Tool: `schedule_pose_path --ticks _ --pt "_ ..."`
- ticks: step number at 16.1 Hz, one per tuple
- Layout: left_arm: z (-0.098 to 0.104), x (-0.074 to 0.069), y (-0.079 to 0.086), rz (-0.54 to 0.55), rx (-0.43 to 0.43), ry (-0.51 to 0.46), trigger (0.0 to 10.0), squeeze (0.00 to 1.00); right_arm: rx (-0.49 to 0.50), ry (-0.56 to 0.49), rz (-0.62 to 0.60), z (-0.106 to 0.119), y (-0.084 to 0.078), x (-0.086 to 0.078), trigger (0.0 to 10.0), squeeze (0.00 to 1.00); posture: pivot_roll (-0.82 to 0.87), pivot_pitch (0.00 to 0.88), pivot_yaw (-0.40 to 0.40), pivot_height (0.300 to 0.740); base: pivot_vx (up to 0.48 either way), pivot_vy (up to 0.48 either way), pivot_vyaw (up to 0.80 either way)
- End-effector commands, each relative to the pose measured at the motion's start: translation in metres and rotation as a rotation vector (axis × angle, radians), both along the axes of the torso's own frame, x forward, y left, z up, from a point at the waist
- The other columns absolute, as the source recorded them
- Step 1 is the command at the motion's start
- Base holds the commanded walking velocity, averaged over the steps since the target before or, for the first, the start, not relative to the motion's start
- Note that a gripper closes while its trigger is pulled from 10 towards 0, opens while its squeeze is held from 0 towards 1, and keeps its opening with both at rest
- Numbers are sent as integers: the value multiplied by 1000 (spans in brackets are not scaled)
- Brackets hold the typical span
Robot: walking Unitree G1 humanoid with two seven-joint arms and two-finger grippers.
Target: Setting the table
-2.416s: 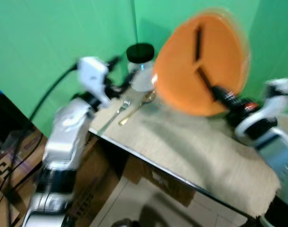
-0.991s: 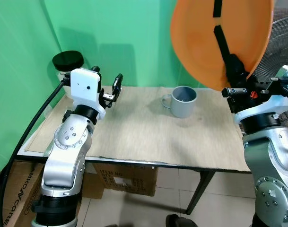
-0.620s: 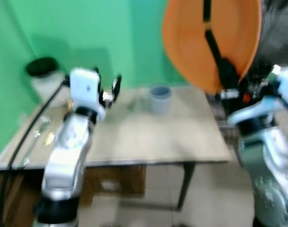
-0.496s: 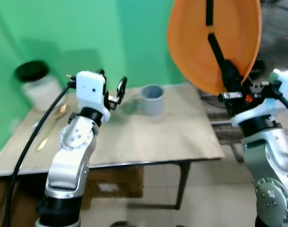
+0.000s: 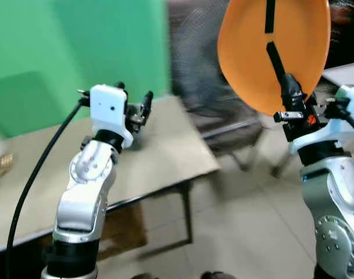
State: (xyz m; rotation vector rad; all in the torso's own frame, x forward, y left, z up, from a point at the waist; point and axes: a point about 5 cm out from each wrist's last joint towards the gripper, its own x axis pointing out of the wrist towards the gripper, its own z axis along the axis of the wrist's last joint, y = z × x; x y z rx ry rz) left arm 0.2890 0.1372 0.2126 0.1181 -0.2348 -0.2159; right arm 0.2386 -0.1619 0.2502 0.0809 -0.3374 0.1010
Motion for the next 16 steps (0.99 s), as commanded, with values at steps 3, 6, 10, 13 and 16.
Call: schedule_pose_path --ticks 3,6,10,13,16 --pt "8 0 -1 22 -6 -27 10000 0 -18 -36 -54 7 -7 5 10000 0 52 0 24 740 0 0 -800" --pt "5 -4 5 45 -7 -15 10000 0 -32 14 -81 -1 -6 13 10000 0 48 0 17 740 0 0 -800" --pt "-12 -1 -5 11 -56 75 10000 0 -60 96 -121 -17 -12 6 10000 0 43 0 22 740 0 0 -800" --pt "-34 -13 0 7 27 147 10000 0 -102 170 -143 -33 -15 6 10000 0 60 0 11 740 0 0 -800" --pt "-55 -10 1 12 19 206 10000 0 -124 238 -204 -47 -21 -5 10000 0 2 0 42 740 0 0 -800"
